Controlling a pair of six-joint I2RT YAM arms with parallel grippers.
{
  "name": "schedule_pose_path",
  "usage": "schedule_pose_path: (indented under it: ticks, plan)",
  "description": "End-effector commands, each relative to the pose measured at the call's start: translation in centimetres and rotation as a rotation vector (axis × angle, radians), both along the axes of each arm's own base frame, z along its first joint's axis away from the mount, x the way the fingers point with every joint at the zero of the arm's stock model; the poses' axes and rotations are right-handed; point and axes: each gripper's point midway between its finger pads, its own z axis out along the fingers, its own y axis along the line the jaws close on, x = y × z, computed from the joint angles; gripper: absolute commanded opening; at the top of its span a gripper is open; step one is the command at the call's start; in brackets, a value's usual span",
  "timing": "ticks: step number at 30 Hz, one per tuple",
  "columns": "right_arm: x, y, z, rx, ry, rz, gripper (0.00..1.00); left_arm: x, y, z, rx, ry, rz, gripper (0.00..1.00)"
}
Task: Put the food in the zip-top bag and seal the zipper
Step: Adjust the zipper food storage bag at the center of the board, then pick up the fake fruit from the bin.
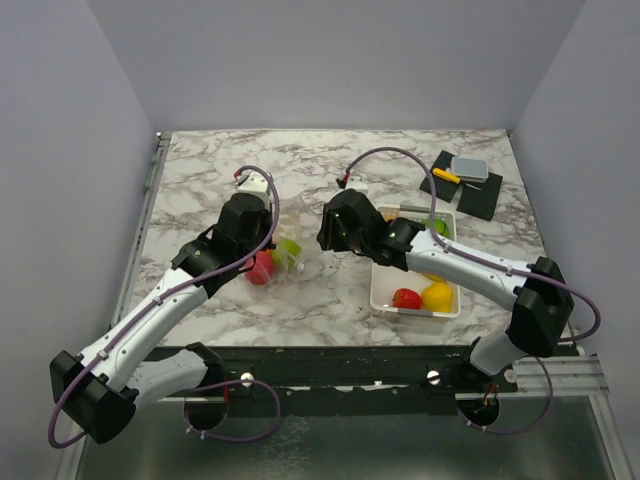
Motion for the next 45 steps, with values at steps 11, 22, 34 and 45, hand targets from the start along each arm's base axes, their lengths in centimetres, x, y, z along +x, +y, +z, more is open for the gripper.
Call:
schedule_pose_path:
  ticks: [11, 22, 34, 45]
  plan:
    - [-2.3, -5.9, 4.3, -0.024, -0.064, -0.080, 0.62, 0.1, -0.2, -1.2, -0.019, 0.021, -0.018, 0.00]
    - [-5.4, -12.6, 1.3, -0.129, 0.014, -0.229, 0.68, -0.4, 0.4, -1.6, -0.016, 0.017, -0.011, 0.00]
    - [-8.2, -17.0, -3.0, -0.236, 0.128, -0.361, 0.77, -0.7, 0.1, -1.7, -0.024, 0.025, -0.029, 0.00]
    - [-9.2, -18.6, -6.3, -0.324, 0.208, -0.423, 0.83, -1.0, -0.1, -1.6, -0.036, 0.024, -0.044, 0.00]
